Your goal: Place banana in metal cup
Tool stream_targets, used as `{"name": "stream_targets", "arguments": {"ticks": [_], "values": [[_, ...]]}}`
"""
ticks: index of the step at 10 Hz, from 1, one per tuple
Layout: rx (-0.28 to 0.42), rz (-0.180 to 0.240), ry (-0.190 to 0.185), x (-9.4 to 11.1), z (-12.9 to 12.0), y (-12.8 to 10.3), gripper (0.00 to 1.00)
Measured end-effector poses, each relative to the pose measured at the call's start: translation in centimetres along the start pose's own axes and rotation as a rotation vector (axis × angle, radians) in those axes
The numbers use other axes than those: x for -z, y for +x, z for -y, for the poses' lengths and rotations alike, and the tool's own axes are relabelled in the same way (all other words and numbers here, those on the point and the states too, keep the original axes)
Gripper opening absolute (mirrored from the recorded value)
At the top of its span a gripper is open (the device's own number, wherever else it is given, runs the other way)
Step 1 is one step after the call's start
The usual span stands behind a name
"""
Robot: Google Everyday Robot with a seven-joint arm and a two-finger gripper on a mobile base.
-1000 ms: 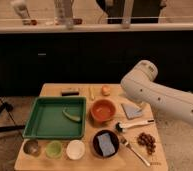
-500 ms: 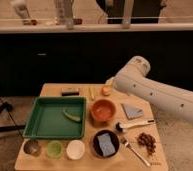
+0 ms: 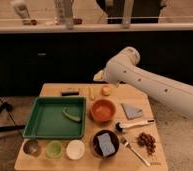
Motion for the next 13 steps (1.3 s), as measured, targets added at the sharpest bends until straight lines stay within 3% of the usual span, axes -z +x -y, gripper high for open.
{"name": "stream_targets", "arguments": {"ticks": [4, 11, 13], "values": [[0.059, 0.067, 0.022, -1.9, 3.2, 0.5, 0.8], [0.061, 0.072, 0.024, -2.1, 3.0, 0.5, 0.8], [0.073, 0.098, 0.04, -3.8, 2.9, 0.6, 0.8]]}}
